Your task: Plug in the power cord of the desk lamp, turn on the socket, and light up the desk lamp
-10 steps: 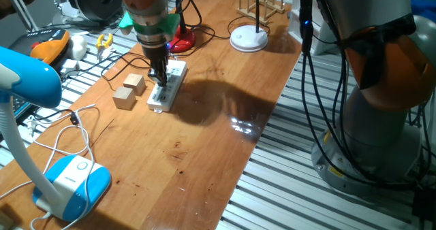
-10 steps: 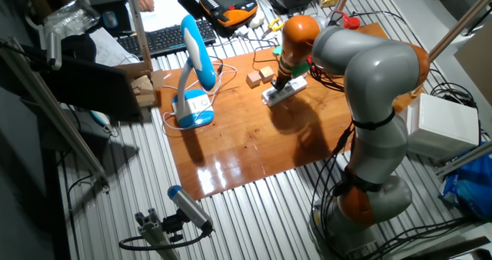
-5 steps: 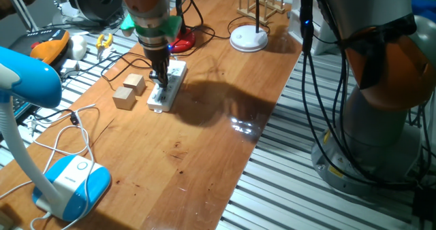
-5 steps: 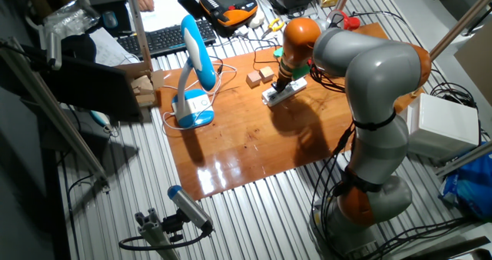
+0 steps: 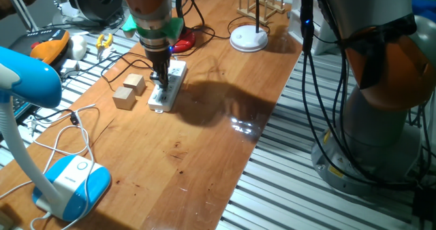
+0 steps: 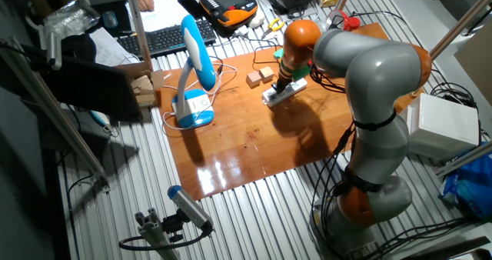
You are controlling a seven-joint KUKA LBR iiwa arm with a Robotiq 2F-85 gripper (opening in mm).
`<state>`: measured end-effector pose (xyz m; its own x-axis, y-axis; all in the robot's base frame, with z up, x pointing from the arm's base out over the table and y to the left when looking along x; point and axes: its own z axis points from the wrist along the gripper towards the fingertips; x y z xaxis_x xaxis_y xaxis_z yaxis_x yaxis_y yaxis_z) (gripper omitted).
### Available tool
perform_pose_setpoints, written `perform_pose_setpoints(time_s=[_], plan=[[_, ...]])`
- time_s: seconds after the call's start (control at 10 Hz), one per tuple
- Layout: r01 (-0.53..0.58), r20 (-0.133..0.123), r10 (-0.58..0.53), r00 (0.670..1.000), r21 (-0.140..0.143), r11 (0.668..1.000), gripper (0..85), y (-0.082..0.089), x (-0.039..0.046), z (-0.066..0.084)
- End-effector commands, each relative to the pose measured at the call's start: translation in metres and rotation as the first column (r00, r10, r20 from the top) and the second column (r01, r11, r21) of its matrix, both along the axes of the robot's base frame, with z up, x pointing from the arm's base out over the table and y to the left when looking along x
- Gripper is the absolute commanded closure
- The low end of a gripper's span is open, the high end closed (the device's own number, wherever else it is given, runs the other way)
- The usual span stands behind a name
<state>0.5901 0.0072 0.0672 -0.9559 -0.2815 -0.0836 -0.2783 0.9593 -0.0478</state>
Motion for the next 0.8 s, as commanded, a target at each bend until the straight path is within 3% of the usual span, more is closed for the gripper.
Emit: perform_pose_setpoints(time_s=[0.0, 0.3, 0.7], plan=[[0.001, 0.002, 0.000, 1.000, -0.002, 1.000, 85.0, -0.0003, -0.0010, -0.0011], [0.002, 0.006, -0.002, 1.000, -0.003, 1.000, 85.0, -0.0009, -0.0023, -0.0015], [-0.033, -0.014, 0.033, 0.999, 0.003, 0.999, 85.0, -0.0004, -0.0027, -0.0007]])
